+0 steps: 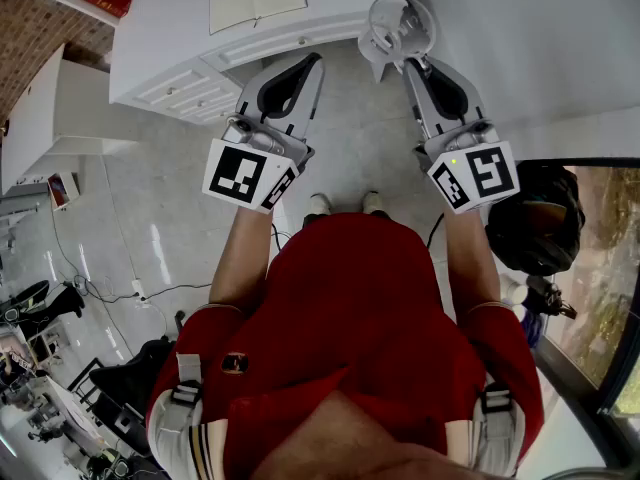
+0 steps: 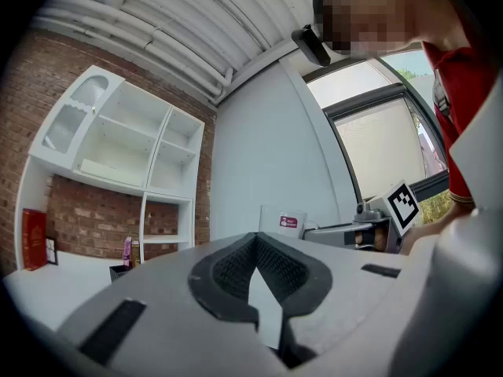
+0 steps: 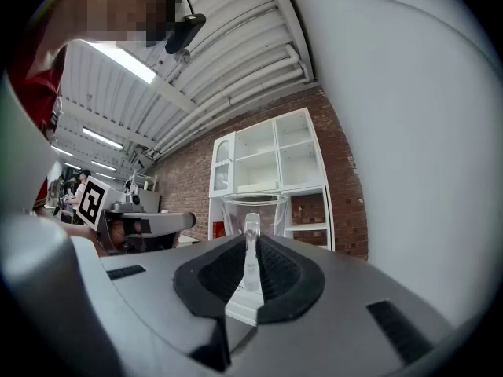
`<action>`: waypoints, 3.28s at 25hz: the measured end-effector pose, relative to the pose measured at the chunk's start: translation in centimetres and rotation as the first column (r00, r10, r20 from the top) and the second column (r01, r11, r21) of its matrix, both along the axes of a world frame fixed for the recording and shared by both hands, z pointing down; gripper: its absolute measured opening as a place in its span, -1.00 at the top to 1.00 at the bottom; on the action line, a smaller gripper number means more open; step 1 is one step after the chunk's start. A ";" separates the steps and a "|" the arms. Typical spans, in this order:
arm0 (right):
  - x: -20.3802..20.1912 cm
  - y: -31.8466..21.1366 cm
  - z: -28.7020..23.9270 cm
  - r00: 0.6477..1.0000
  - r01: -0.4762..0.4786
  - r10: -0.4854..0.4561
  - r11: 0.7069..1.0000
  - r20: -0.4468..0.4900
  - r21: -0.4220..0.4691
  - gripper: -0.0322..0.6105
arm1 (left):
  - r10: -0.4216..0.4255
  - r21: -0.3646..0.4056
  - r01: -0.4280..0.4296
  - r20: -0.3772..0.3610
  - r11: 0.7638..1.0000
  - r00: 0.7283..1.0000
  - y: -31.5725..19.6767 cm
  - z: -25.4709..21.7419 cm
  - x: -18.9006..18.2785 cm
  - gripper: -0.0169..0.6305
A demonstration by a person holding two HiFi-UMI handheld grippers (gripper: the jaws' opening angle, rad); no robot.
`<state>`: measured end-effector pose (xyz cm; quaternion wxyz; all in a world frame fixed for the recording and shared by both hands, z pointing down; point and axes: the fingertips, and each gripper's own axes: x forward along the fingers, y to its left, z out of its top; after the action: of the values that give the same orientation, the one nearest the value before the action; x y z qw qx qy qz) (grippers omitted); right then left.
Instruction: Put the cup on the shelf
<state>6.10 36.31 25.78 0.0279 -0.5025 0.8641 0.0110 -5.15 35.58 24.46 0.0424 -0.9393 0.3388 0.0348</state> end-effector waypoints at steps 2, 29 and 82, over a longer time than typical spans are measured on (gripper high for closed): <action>0.2 0.0 -0.1 1.000 -0.002 0.002 1.000 -0.011 0.004 0.82 | -0.004 0.000 0.004 0.000 1.000 1.000 0.0 0.0 0.2 0.93; 8.5 -3.2 0.1 0.996 0.087 -0.087 0.996 0.000 0.025 0.82 | -0.148 -0.001 0.148 0.034 0.989 0.988 -3.4 0.8 7.5 0.93; -3.6 -45.8 5.3 0.990 -0.111 0.103 0.990 -0.093 -0.083 0.82 | 0.037 -0.042 -0.038 -0.033 0.998 0.999 -47.0 5.3 -3.8 0.93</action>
<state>2.52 -9.48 31.12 -0.0332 -0.5478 0.8360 -0.0036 -8.99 -11.40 29.72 0.0160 -0.9455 0.3224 0.0436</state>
